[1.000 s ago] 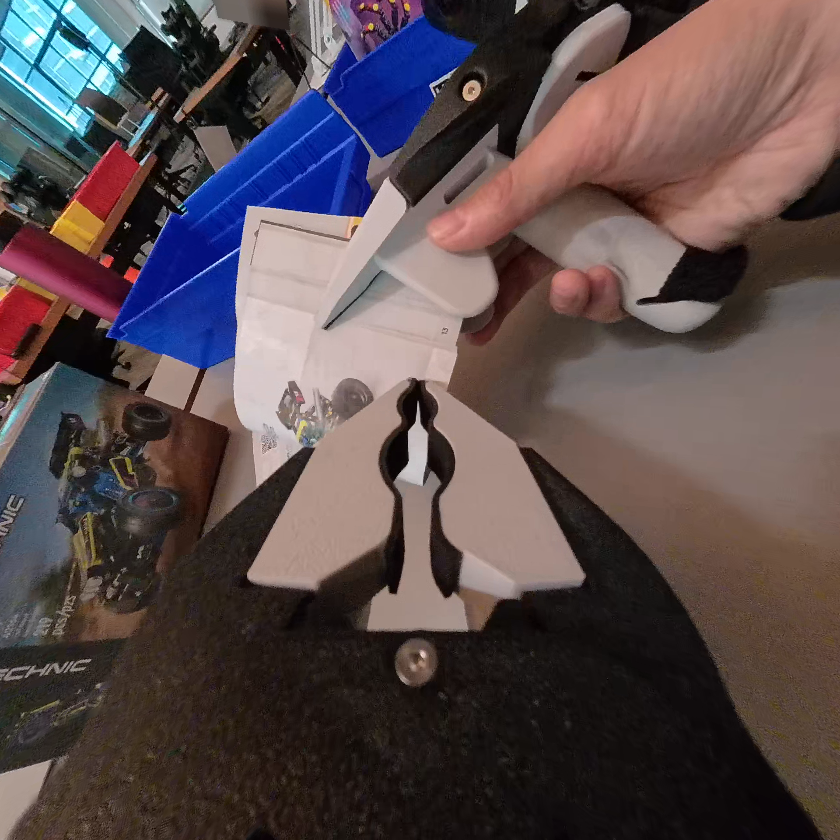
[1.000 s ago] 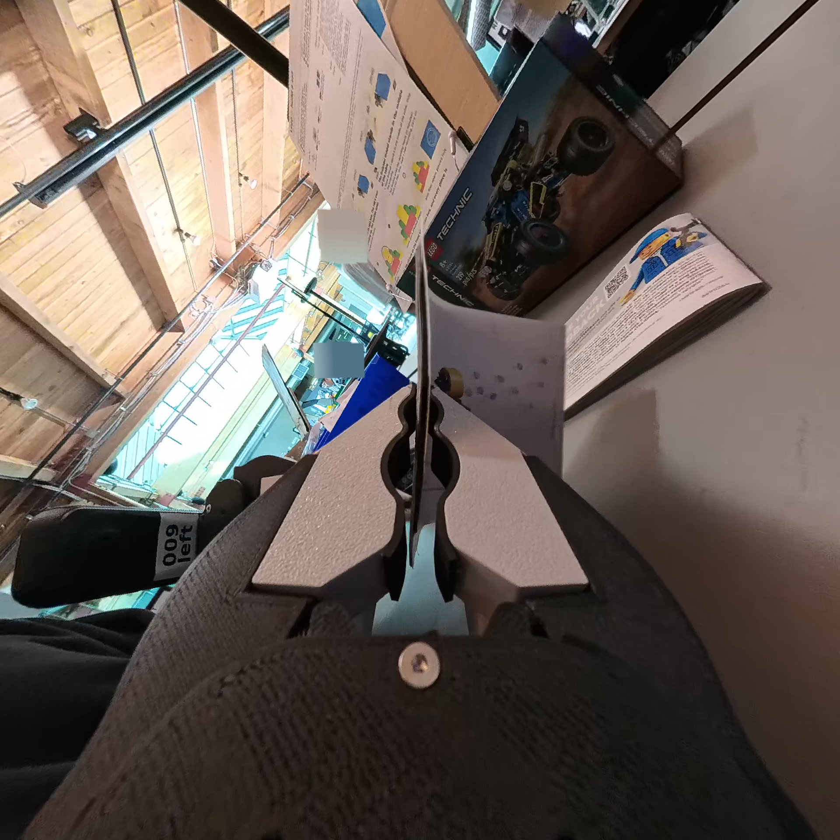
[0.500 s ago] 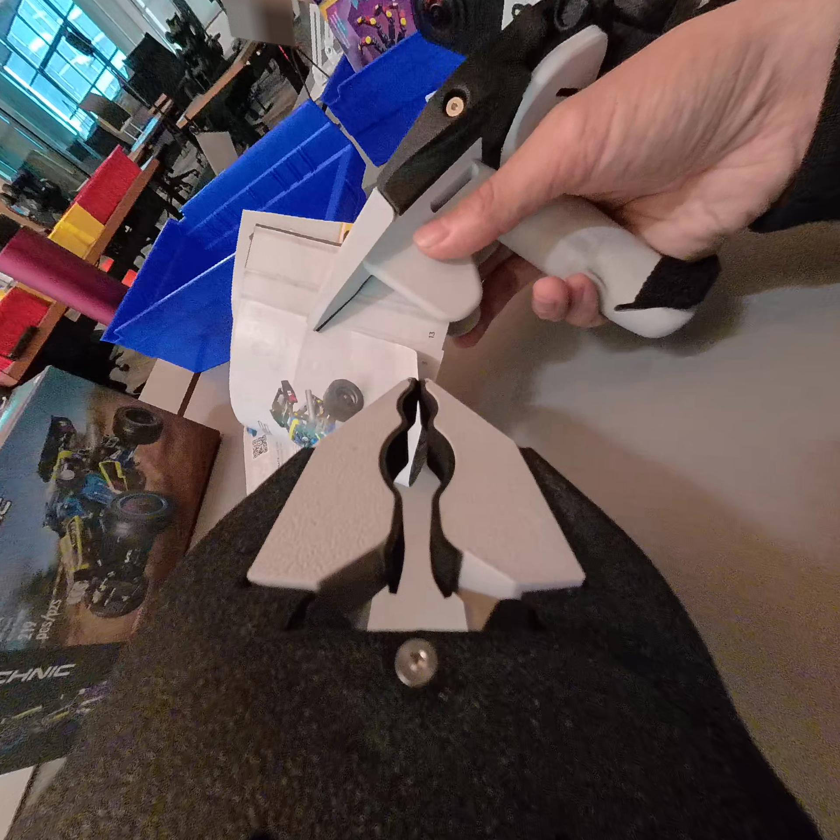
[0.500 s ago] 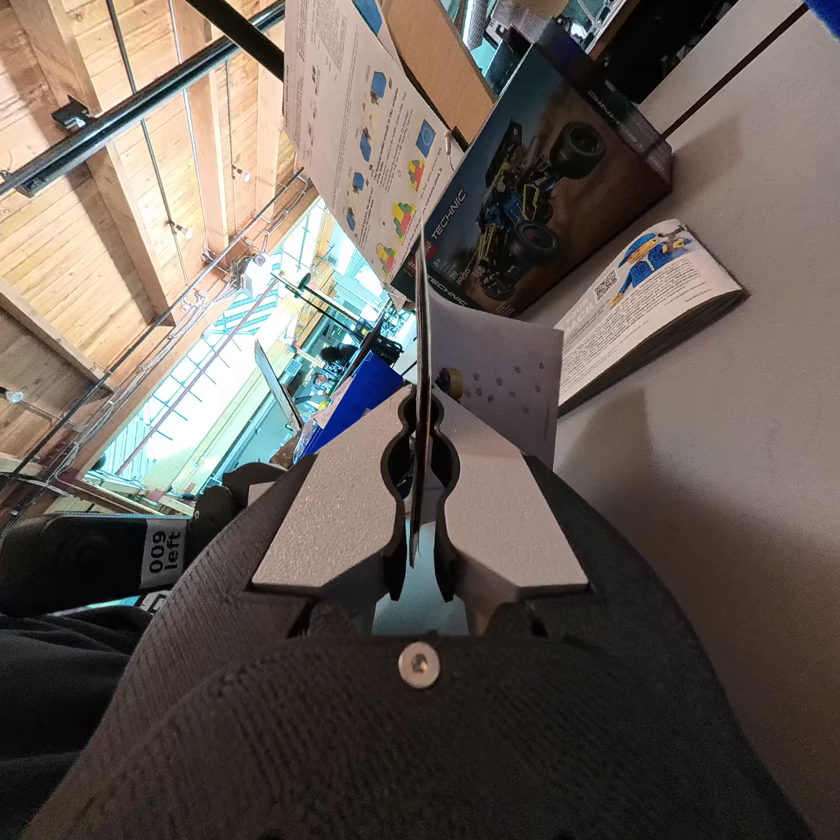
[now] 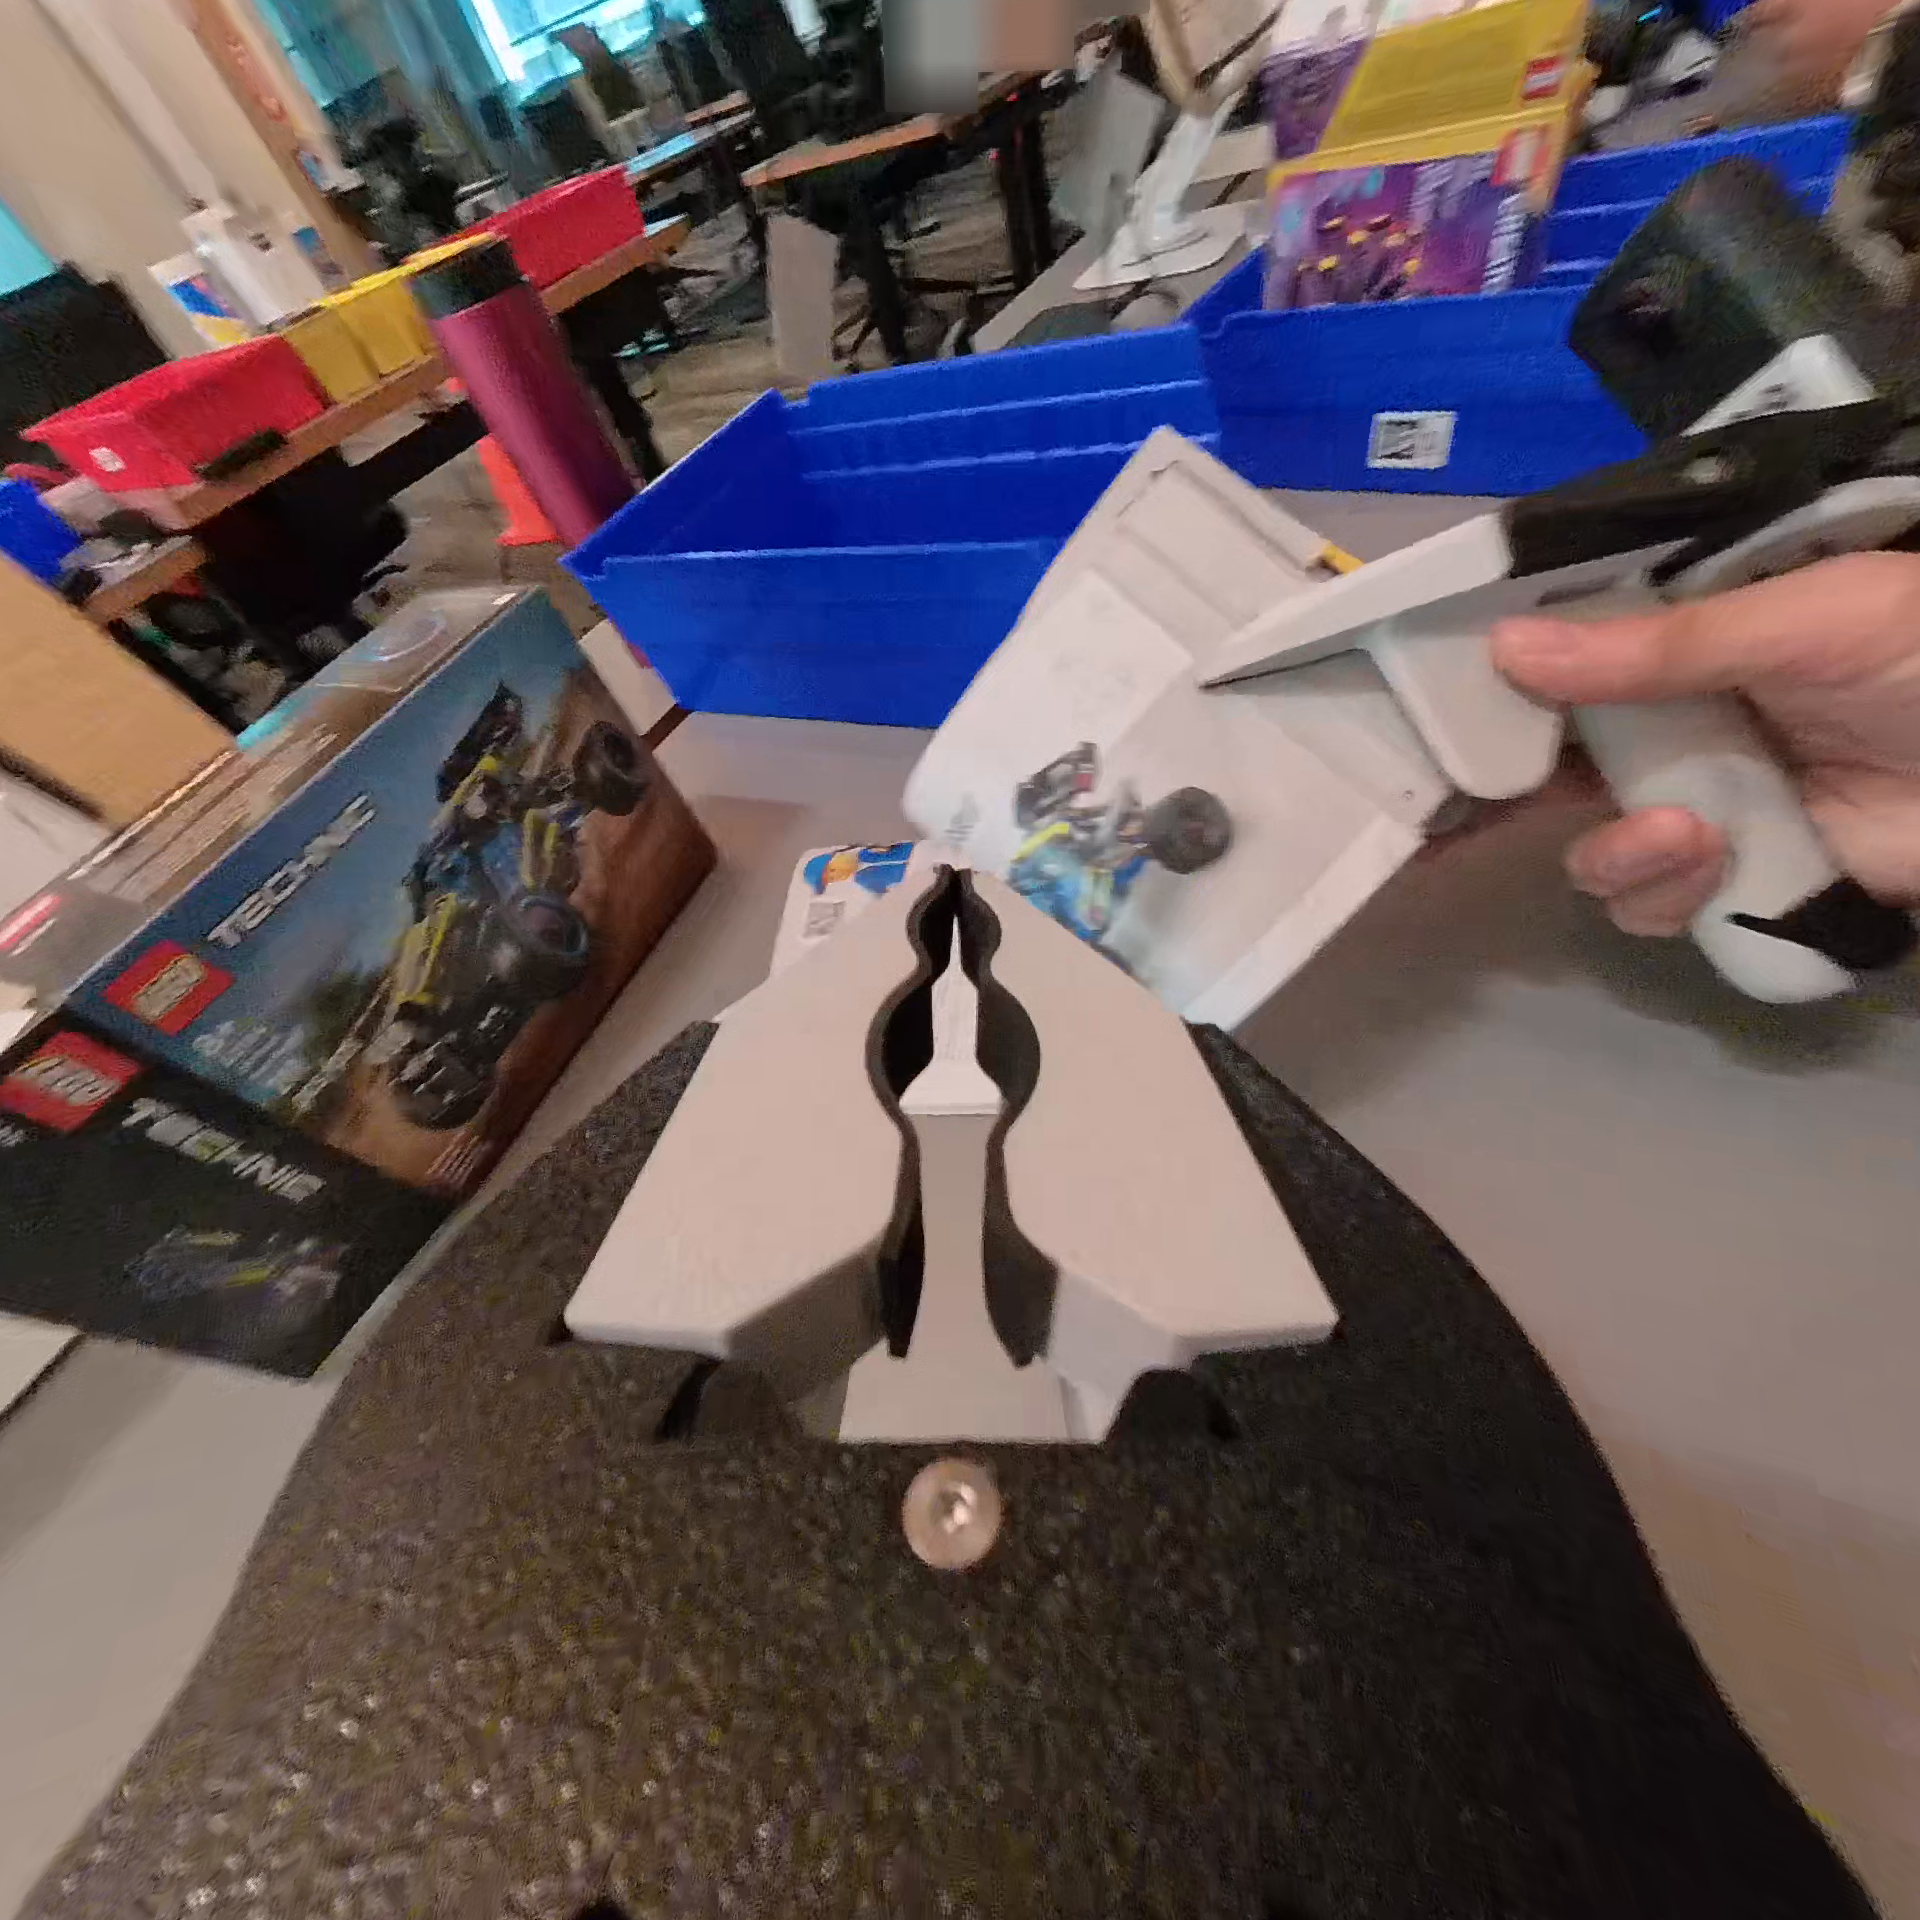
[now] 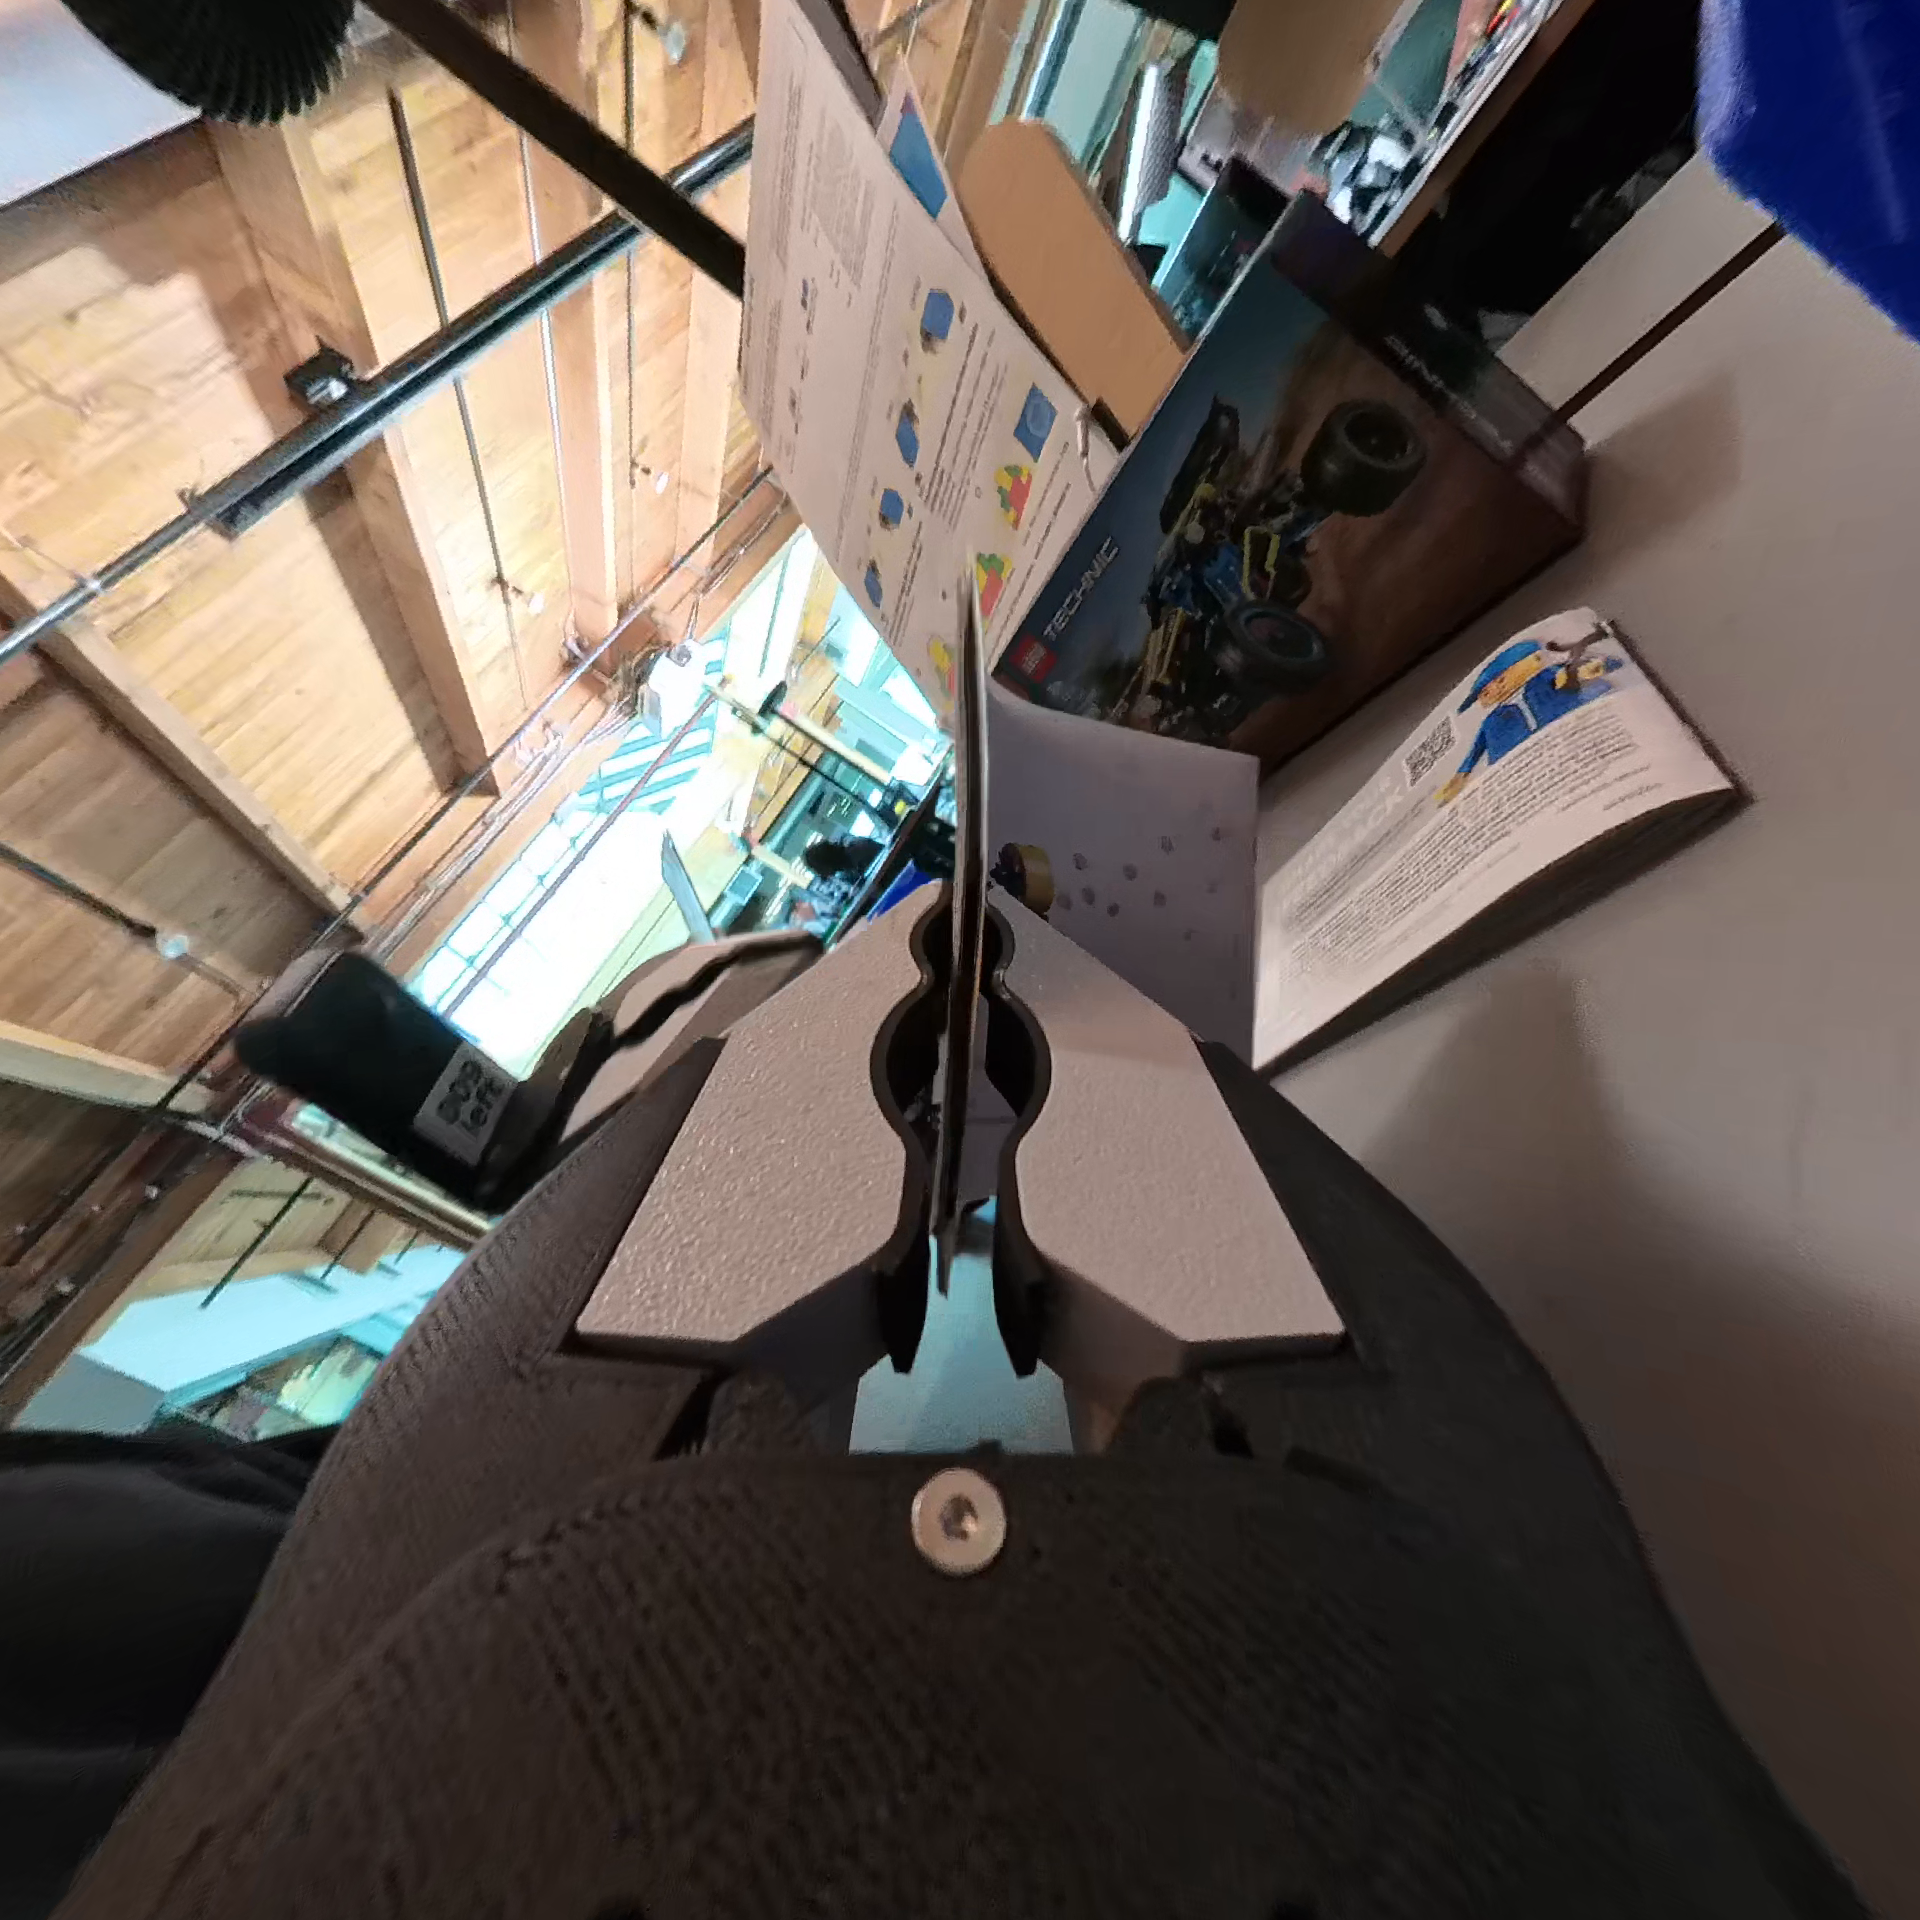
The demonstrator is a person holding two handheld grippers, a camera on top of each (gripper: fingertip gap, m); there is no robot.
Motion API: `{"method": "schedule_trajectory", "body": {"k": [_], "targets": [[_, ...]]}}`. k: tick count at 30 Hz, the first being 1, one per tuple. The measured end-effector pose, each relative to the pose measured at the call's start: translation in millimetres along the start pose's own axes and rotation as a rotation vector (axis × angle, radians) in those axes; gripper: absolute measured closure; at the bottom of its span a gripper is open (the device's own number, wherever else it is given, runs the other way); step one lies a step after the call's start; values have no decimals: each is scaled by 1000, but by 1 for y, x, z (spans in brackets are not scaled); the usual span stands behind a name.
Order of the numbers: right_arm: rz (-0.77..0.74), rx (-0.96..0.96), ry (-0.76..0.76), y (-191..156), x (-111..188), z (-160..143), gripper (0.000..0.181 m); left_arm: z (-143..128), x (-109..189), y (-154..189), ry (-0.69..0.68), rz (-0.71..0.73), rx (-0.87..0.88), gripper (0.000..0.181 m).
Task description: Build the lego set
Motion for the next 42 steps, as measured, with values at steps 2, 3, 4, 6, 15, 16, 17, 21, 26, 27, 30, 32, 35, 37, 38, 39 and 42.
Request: {"method": "schedule_trajectory", "body": {"k": [2,3,4,6,15,16,17,21,26,27,30,32,35,37,38,39,42], "targets": [[-8,9,-9,-3,-8,-2,181,7,0,21,45,-137,-10,159],[-6,20,-13,-6,-12,-4,181,8,-1,32,42,-175,-45,147],[-2,27,-16,-9,-16,-6,181,8,-2,41,32,-181,-106,146],[14,23,-24,-13,-22,-9,181,7,-4,51,32,-136,-248,155],[23,40,-40,-20,-26,-14,181,2,-9,60,-11,-100,-406,181],[23,38,-39,-20,-25,-14,181,2,-8,60,-7,-99,-395,181],[22,38,-41,-19,-25,-14,181,2,-9,59,-14,-95,-386,181],[40,27,-49,-20,-24,-15,181,-2,-10,51,-38,-41,-362,181],[22,6,-6,-16,-20,-11,181,2,-4,46,21,-50,-288,181],[8,16,0,-16,-20,-11,181,4,-3,50,44,-81,-313,181],[17,15,-3,-18,-23,-12,181,4,-6,60,24,-66,-445,161],[19,20,-10,-20,-24,-13,181,4,-8,65,20,-57,-477,166],[34,16,-23,-22,-25,-16,181,3,-10,65,11,-40,-461,177],[26,21,-21,-22,-25,-16,181,2,-11,64,-2,-32,-455,181],[27,20,-20,-22,-25,-16,181,2,-11,63,-4,-29,-457,181],[27,18,-16,-22,-24,-15,181,2,-10,64,1,-34,-462,181],[25,18,-11,-21,-23,-14,181,3,-9,66,9,-43,-476,174]]}}
Point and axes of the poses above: each gripper's, where its closed fingertips meet, x back along the fingers, z out of its top, y = z × x across the jaws, the point moved 7 cm from there along x, back along the fingers, and after that the axes turned 8 degrees about -x, right-handed, at the moved point
